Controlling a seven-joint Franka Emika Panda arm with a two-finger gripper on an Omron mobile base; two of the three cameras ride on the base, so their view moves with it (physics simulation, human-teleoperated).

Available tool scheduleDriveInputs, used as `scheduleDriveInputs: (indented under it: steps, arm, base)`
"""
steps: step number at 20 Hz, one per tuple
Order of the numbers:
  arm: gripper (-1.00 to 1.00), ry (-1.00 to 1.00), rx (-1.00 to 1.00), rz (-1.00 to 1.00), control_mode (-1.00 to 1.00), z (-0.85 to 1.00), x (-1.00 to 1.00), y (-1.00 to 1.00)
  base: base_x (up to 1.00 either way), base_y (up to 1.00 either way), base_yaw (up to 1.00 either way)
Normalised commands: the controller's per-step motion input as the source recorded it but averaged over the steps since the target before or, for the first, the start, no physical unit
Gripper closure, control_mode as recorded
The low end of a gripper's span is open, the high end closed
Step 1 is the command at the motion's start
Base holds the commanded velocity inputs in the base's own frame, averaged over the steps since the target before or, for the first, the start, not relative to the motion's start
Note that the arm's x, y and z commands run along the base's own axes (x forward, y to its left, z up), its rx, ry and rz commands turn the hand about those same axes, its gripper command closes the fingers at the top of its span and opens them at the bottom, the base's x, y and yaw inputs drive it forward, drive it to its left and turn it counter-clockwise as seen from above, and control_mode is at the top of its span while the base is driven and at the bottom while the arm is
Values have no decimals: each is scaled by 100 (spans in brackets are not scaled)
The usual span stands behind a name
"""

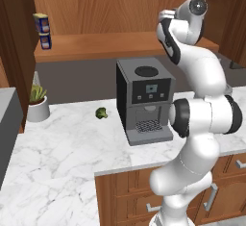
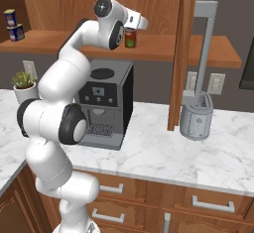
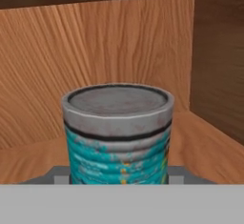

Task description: Stack two cans on top of the other two cans in the cabinet.

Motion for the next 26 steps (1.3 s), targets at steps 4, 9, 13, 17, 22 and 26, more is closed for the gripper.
scheduleDriveInputs:
  steps: [4,9,13,17,22,26]
  arm:
    - [-100,0,0,0,-100,-11,11,0]
    - [-100,-1,0,0,-100,-6,5,0]
    - [-100,0,0,0,-100,-4,-5,0]
    - [-100,0,0,0,-100,-4,-23,4]
    - [-100,0,0,0,-100,-7,-32,6]
    - [-100,0,0,0,-100,-8,-32,11]
  base:
    - [0,0,0]
    - [0,0,0]
    - [0,0,0]
    - [0,0,0]
    - [0,0,0]
    - [0,0,0]
